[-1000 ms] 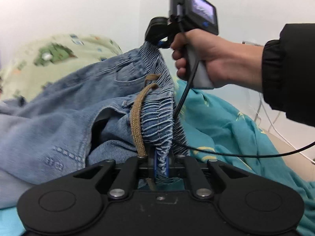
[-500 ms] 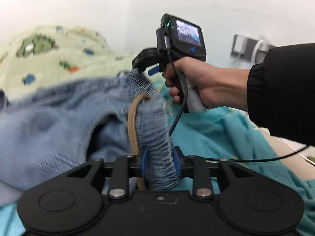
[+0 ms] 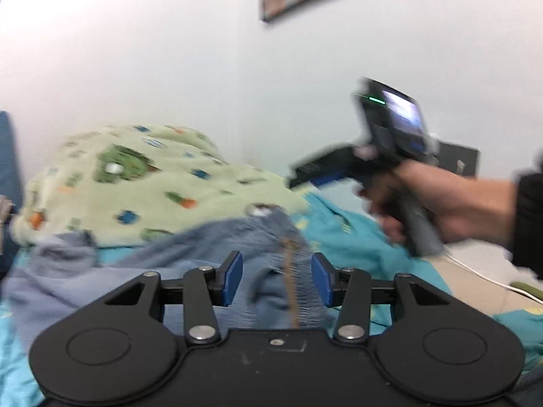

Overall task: Fold clothes
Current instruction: 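Lower the jeans onto the bed and open both grippers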

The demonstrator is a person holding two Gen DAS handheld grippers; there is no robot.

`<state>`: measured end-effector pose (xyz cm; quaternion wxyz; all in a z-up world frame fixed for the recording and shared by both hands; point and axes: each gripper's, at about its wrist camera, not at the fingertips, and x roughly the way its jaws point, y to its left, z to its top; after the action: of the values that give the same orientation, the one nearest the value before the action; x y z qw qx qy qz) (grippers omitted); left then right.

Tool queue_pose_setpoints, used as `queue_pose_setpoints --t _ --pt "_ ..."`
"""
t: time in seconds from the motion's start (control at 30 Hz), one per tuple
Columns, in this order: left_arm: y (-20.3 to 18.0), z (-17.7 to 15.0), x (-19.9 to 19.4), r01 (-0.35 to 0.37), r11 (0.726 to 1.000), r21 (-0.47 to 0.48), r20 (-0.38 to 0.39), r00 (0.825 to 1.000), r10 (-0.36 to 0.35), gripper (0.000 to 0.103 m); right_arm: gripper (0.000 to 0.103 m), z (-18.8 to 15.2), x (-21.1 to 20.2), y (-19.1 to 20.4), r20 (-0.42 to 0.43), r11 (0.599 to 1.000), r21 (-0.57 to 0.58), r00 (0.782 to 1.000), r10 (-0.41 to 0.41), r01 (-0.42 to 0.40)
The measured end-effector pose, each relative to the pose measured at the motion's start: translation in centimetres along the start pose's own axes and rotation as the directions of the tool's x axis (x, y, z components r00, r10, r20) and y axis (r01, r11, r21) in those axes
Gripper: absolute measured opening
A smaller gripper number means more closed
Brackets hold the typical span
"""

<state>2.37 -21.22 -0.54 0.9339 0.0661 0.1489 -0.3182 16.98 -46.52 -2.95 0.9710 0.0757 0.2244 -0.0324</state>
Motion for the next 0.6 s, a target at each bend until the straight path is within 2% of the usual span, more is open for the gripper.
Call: queue_pose_setpoints --t 0.13,0.33,0.5,0.53,0.6 --pt "3.8 1.1 -3.9 -0.102 0.994 -0.037 0.025 0.994 0.103 0.042 0.048 -1.4 -4.3 4.9 0.010 0.995 0.027 0.995 0.097 -0.097" --pt "9.5 1.1 -7.7 -0.240 0.964 -0.111 0.017 0.970 0.244 0.042 0.050 -4.8 -8.5 13.2 -0.014 0.979 -0.023 0.980 0.200 -0.200" --pt "12.9 0.2 -8.4 -0.284 0.941 -0.183 0.000 0.957 0.289 0.042 0.052 -6.9 -8.2 17.8 -0.071 0.966 -0.055 0.967 0.247 -0.251" --pt "13.6 0.0 -8.2 -0.308 0.930 -0.199 -0.012 0.950 0.312 0.042 0.053 -7.0 -7.7 18.5 -0.078 0.964 -0.066 0.965 0.252 -0.257" --pt "15.2 -0.7 -7.7 -0.341 0.907 -0.248 -0.040 0.939 0.342 0.042 0.063 -7.3 -6.4 19.9 -0.092 0.959 -0.102 0.962 0.255 -0.264"
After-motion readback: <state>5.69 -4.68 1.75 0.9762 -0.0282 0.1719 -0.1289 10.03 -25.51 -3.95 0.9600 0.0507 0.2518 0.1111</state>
